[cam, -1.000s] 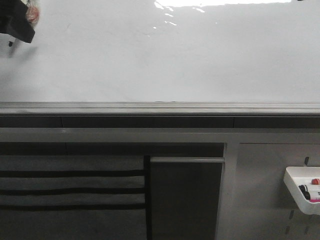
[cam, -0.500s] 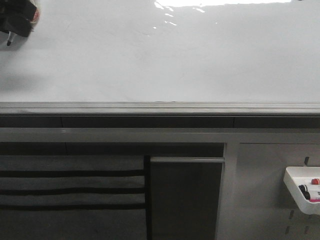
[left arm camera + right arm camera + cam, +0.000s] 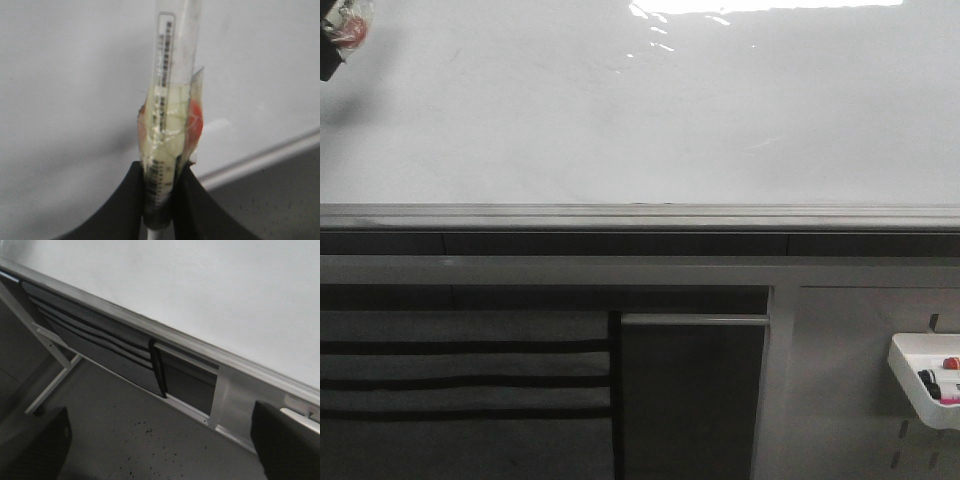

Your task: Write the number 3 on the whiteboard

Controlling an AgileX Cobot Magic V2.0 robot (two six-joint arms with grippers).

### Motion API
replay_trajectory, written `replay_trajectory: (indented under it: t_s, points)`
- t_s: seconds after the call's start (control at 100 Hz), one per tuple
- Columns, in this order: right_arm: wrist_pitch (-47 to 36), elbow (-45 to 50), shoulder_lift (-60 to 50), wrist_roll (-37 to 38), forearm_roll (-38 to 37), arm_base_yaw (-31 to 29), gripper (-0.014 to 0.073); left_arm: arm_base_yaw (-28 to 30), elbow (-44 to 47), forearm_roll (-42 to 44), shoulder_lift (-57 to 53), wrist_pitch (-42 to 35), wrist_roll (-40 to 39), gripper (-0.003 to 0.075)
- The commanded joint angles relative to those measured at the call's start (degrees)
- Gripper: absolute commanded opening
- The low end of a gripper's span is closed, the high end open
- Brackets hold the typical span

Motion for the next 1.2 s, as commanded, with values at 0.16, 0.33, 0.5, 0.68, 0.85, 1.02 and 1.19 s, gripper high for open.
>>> replay_trajectory:
  t_s: [0.16,0.33,0.5,0.68,0.85,1.02,1.19]
  points:
    - [9.6,-6.4,4.8,-24.7,19.6,0.1,0.0654,-10.2,-2.1,-10.7,-8.0,19.2,18.6,-0.0018]
    - [16.1,-10.1,11.4,-37.5,25.7,0.1,0.0654,-19.4,-2.1,-13.7,-8.2,25.9,22.1,-0.0018]
    - [17.7,-14.9,17.7,-41.3,26.3,2.0,0.0654,-27.2,-2.1,-13.4,-8.2,25.9,23.4,-0.0018]
    - [14.2,-18.3,22.7,-48.6,27.1,9.9,0.0654,-29.7,-2.1,-13.3,-8.2,25.8,23.6,-0.0018]
    - [7.7,-18.6,26.1,-53.3,27.1,15.3,0.0654,-29.7,-2.1,-13.3,-8.2,25.8,24.1,-0.0018]
    - [5.3,-18.6,28.3,-53.3,28.8,16.2,0.0654,-29.7,-2.1,-13.2,-8.2,25.8,24.3,-0.0018]
    - [4.8,-18.7,28.7,-53.6,30.7,16.2,0.0578,-29.7,-2.1,-13.2,-8.2,25.8,24.3,-0.0018]
